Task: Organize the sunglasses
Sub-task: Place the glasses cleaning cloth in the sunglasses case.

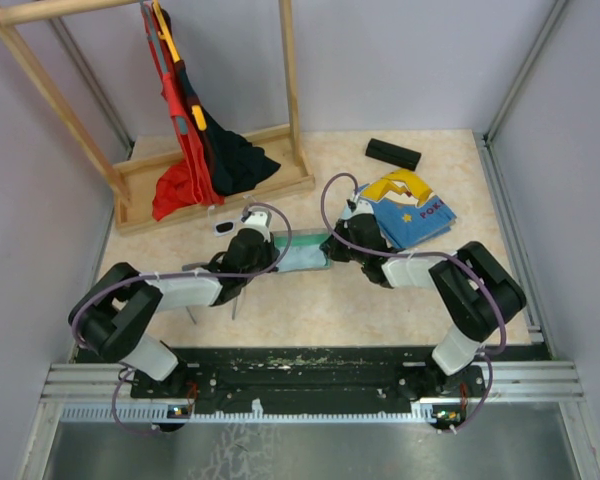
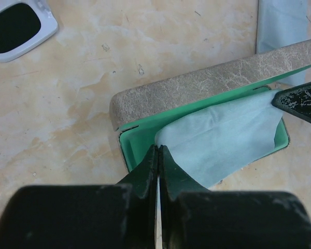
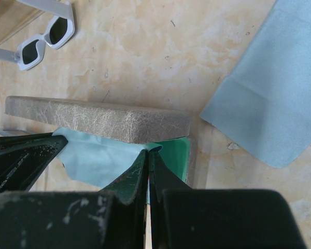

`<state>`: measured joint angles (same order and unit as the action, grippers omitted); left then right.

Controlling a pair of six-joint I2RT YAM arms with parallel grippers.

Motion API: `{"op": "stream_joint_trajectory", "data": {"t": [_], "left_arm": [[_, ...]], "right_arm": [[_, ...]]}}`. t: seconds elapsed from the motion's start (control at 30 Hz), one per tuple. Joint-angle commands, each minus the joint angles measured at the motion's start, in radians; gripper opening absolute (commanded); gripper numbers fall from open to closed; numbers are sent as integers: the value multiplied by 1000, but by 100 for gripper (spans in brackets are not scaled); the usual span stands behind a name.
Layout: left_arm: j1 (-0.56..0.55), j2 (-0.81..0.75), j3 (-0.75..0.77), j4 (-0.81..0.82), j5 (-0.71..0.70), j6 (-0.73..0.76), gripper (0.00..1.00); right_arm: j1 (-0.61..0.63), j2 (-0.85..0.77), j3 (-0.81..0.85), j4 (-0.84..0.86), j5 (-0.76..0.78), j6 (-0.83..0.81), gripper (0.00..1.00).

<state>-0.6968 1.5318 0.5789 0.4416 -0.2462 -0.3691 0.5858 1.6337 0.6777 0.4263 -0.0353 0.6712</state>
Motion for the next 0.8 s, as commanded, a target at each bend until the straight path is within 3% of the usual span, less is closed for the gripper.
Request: {"op": "stream_joint_trajectory", "data": {"t": [0.0, 0.43, 0.6, 0.7, 0.77], "left_arm": [[14, 22, 36, 41, 18, 16, 3], [26, 59, 39, 55, 38, 17, 5], [28, 58, 40, 54, 29, 19, 15], [28, 53, 44, 50, 23, 26, 29], [28, 45, 45, 41, 12, 28, 36]], "right_arm": [[-10, 9, 58, 56, -11, -20, 0], [-17, 56, 66, 63, -17, -23, 0], [-18, 52, 60, 68, -18, -26, 0], [-18, 43, 57, 72, -23, -28, 0], [-18, 34, 52, 72, -23, -28, 7]]}}
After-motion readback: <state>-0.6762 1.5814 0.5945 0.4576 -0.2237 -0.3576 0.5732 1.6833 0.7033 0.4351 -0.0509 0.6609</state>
